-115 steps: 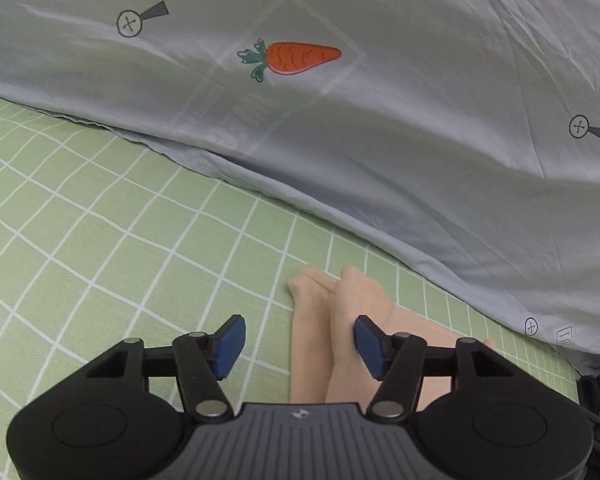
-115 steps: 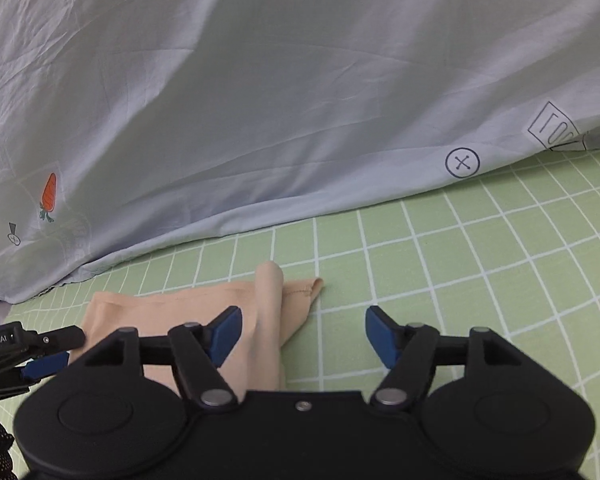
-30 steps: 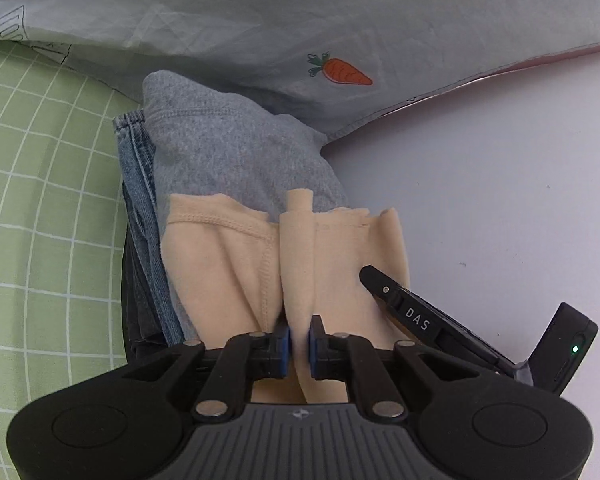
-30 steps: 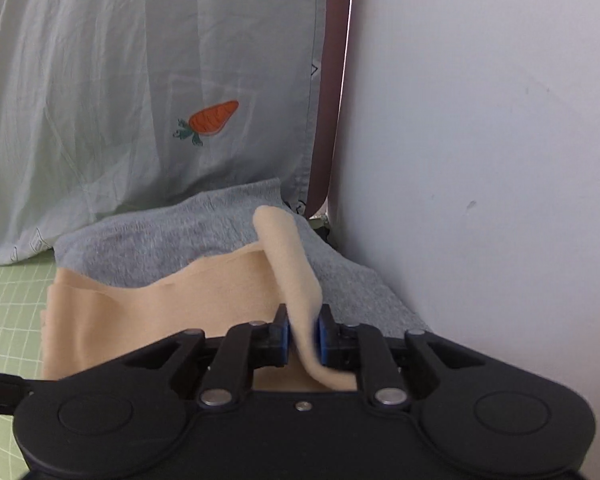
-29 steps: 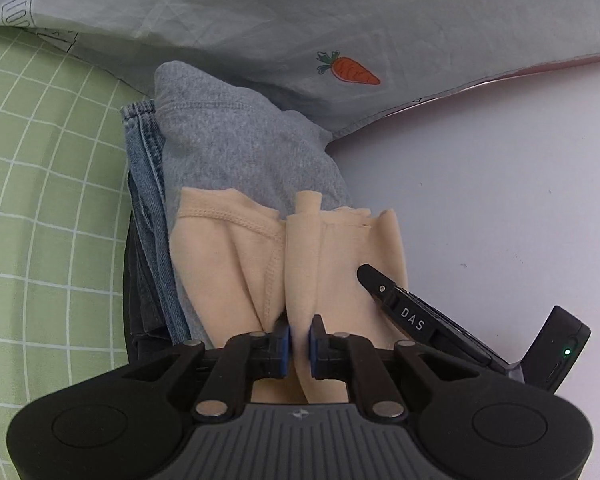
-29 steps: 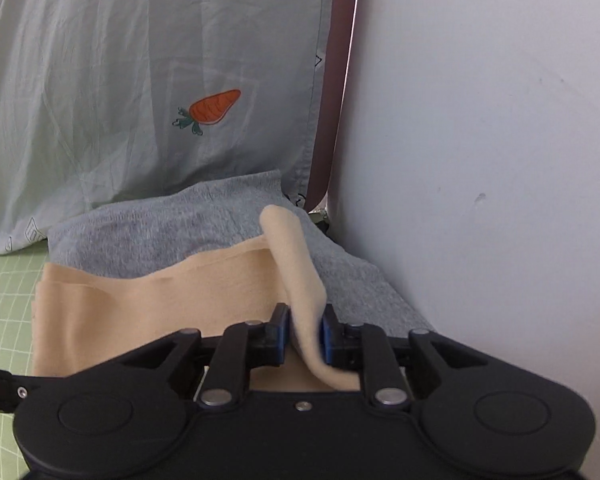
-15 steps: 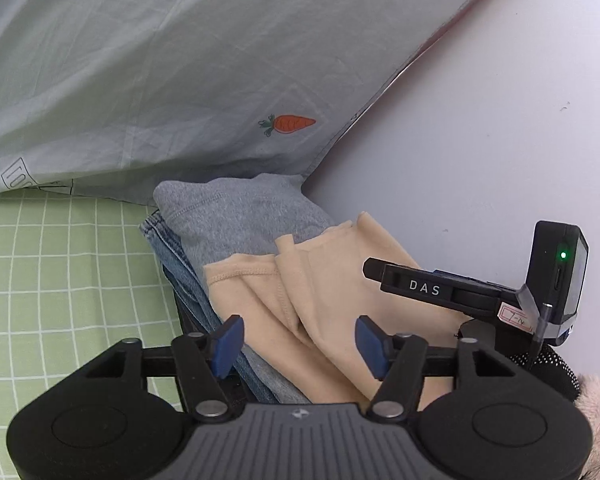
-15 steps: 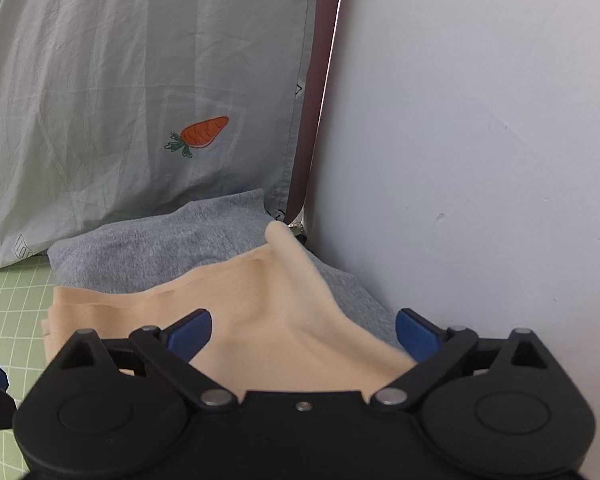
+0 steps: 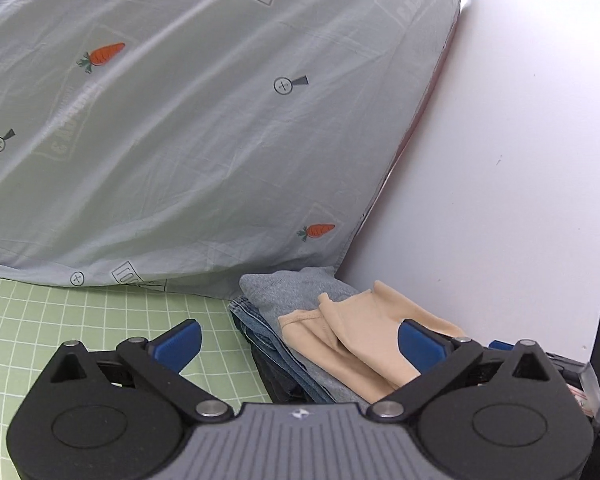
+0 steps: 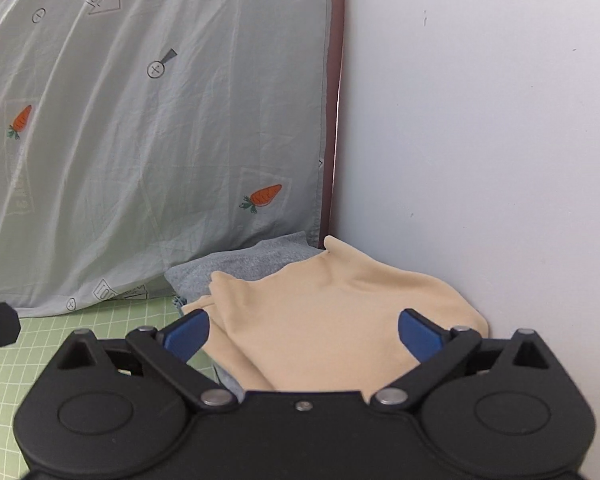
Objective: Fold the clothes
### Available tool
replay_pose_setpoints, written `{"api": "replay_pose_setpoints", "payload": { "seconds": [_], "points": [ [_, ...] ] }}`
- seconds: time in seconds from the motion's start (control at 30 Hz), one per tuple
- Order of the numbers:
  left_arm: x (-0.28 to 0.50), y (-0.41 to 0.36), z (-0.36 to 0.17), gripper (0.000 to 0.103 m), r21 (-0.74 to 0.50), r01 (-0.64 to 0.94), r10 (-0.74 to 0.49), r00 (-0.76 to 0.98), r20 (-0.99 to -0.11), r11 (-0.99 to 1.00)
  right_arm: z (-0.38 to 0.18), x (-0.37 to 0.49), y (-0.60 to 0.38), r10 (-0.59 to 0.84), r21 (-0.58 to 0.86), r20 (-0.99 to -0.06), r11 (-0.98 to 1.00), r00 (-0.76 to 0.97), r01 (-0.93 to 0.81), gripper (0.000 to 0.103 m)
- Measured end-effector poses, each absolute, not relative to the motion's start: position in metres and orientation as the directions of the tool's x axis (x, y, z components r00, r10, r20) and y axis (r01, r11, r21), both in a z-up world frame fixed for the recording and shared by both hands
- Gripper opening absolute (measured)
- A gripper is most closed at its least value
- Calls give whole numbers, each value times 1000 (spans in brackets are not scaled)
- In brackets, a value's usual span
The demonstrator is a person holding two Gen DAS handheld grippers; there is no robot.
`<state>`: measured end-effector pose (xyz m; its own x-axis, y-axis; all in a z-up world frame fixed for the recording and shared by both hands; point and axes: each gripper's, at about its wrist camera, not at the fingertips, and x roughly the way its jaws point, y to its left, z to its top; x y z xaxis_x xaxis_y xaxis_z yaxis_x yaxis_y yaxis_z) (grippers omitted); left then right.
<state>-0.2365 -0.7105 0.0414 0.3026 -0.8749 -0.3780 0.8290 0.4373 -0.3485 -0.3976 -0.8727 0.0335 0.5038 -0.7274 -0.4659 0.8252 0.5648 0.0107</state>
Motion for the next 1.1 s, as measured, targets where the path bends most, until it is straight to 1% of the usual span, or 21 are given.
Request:
{"api": "replay_pose_setpoints", "payload": {
  "seconds": [0.07, 0.13, 0.2, 0.33, 0.5, 0.57, 0.7, 0.93, 1.1],
  "points": [
    [-241, -690, 44, 103, -356, 825, -880, 314, -356, 439, 36, -403, -841, -743, 6, -452, 551, 493, 835, 103],
    [-243, -674, 47, 103, -358, 827, -881, 308, -359, 434, 36, -406, -814, -754, 0, -465, 525, 465, 851, 103],
    [-244, -662, 49, 103, -346, 831, -874, 300, -381, 436, 35, -409, -789, -767, -10, -475, 496, 433, 868, 103],
    [-245, -643, 50, 103, -280, 860, -859, 287, -424, 425, 28, -411, -748, -776, -28, -501, 457, 383, 889, 103],
    [-247, -619, 47, 103, -193, 899, -839, 264, -476, 393, 18, -425, -703, -757, 39, -555, 392, 346, 919, 103],
    [-250, -610, 42, 103, -159, 910, -827, 260, -499, 382, 13, -429, -689, -749, 45, -575, 373, 330, 927, 103],
    [-253, -594, 31, 103, -149, 926, -811, 218, -543, 348, 4, -439, -658, -744, 44, -599, 337, 295, 940, 103],
    [-272, -563, 21, 103, -95, 957, -802, 173, -572, 274, -1, -453, -618, -742, 56, -616, 293, 264, 955, 103],
    [-277, -544, 19, 103, -78, 962, -795, 170, -582, 263, -3, -454, -593, -739, 54, -621, 293, 262, 955, 103]
  ]
}}
